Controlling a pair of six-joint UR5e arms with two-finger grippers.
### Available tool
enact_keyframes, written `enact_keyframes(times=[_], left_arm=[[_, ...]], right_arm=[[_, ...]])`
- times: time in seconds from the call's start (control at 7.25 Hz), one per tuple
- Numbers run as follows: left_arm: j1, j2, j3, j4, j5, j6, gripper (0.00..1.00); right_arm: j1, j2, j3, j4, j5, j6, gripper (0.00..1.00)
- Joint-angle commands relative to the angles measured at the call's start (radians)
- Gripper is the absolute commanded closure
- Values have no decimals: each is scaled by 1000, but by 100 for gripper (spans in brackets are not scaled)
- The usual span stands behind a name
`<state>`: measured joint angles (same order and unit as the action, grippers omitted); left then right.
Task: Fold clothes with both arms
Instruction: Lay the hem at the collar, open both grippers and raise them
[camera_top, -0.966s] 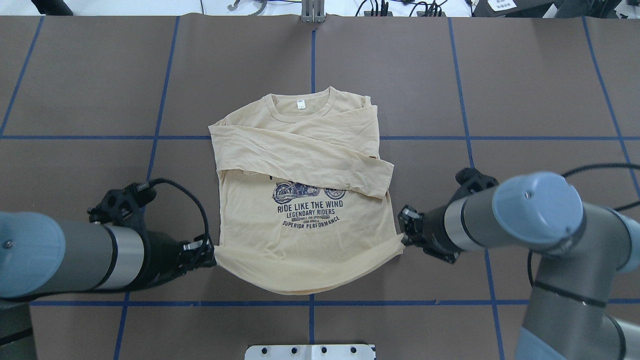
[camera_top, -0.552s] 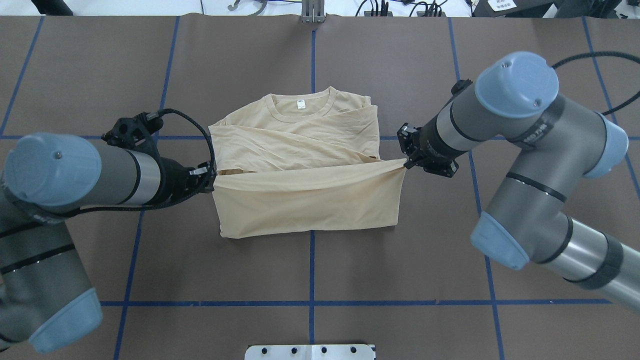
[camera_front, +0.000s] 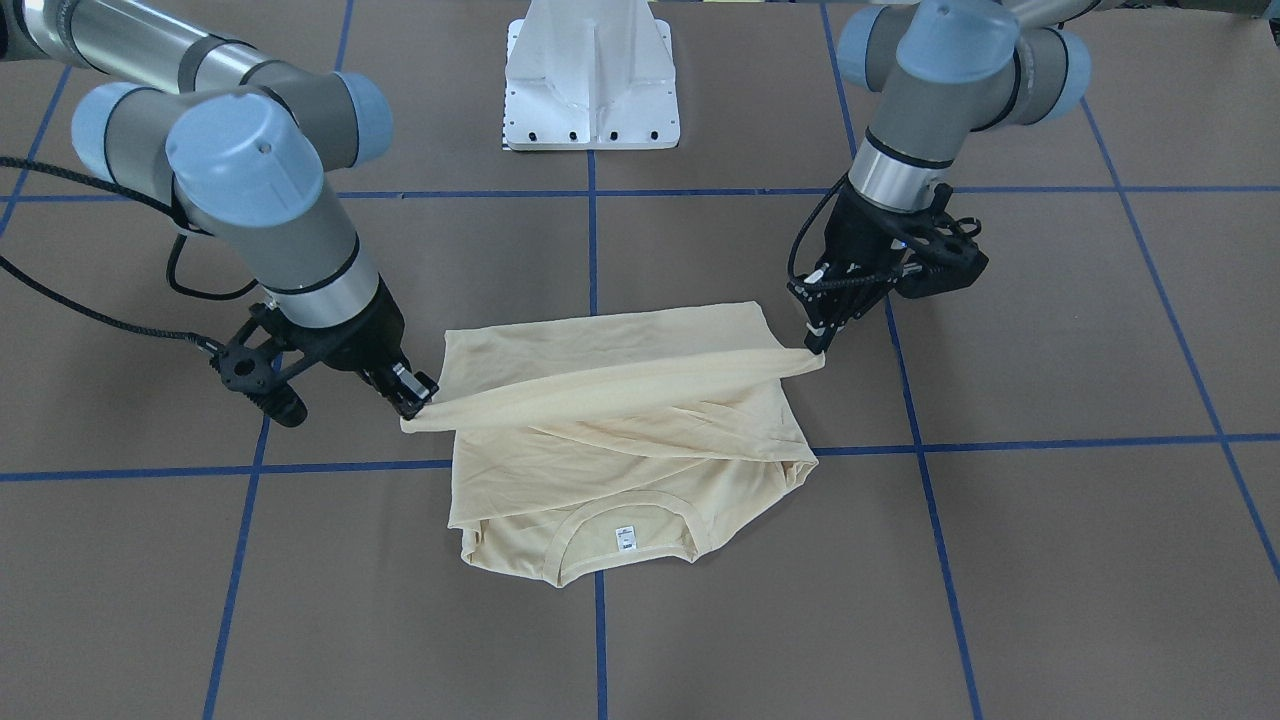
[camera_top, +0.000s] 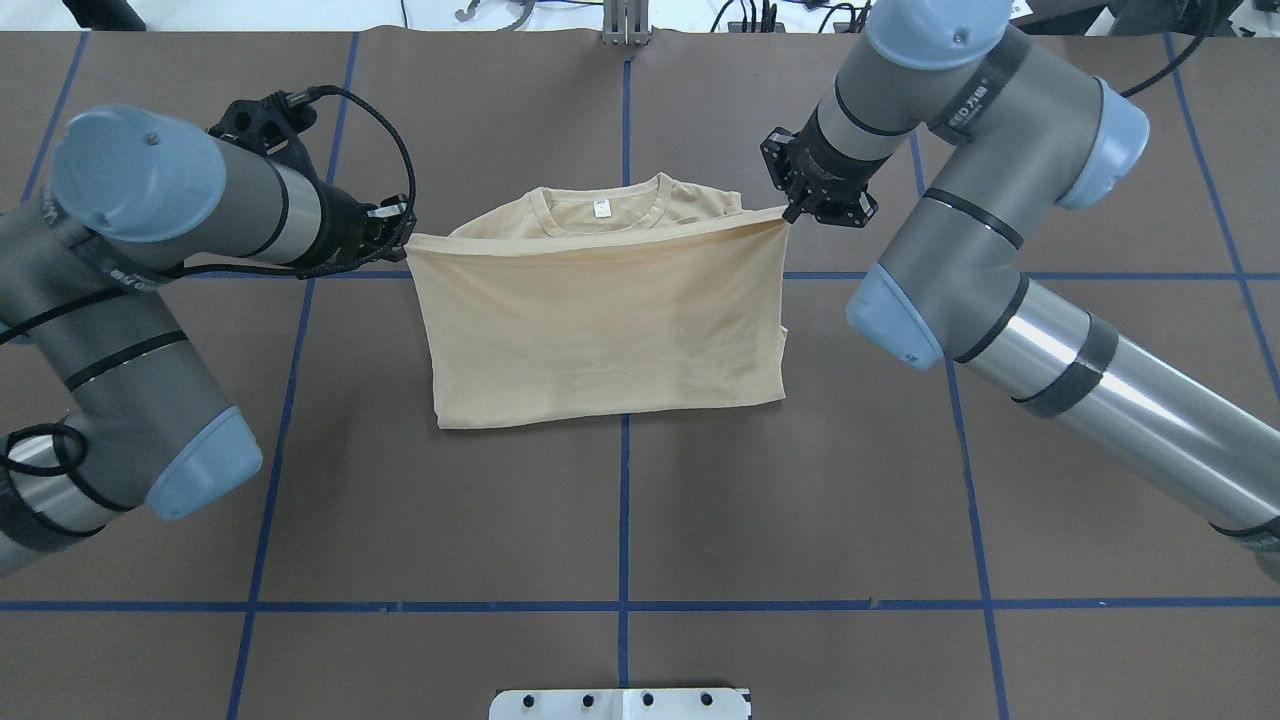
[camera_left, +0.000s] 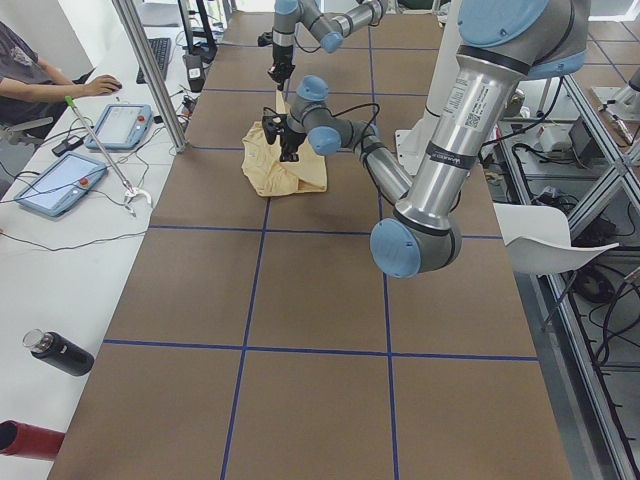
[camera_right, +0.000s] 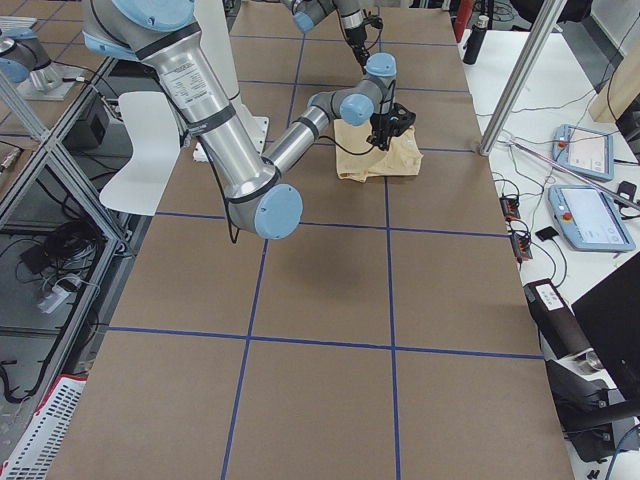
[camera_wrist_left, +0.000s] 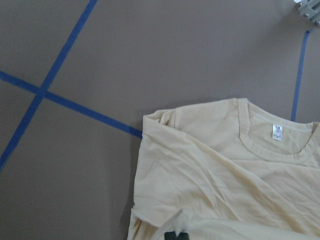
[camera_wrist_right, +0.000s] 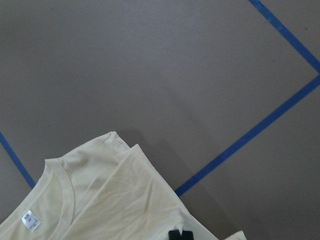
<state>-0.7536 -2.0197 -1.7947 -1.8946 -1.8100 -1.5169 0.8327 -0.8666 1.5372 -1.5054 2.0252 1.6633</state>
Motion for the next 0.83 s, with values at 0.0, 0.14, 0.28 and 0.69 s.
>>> enact_keyframes(times=[0.0, 0.14, 0.28, 0.69], left_arm=[[-33, -66, 262, -201, 5, 6, 100], [-35, -79, 349, -284, 9, 6, 100], [-35, -88, 398, -331, 11, 6, 100], [-33, -114, 475, -397, 30, 4, 100]], right_arm=[[3, 81, -226, 86, -19, -98, 100], [-12, 92, -305, 173, -19, -105, 100], [-30, 100, -366, 204, -20, -155, 100], [-29, 148, -419, 209, -20, -175, 100]])
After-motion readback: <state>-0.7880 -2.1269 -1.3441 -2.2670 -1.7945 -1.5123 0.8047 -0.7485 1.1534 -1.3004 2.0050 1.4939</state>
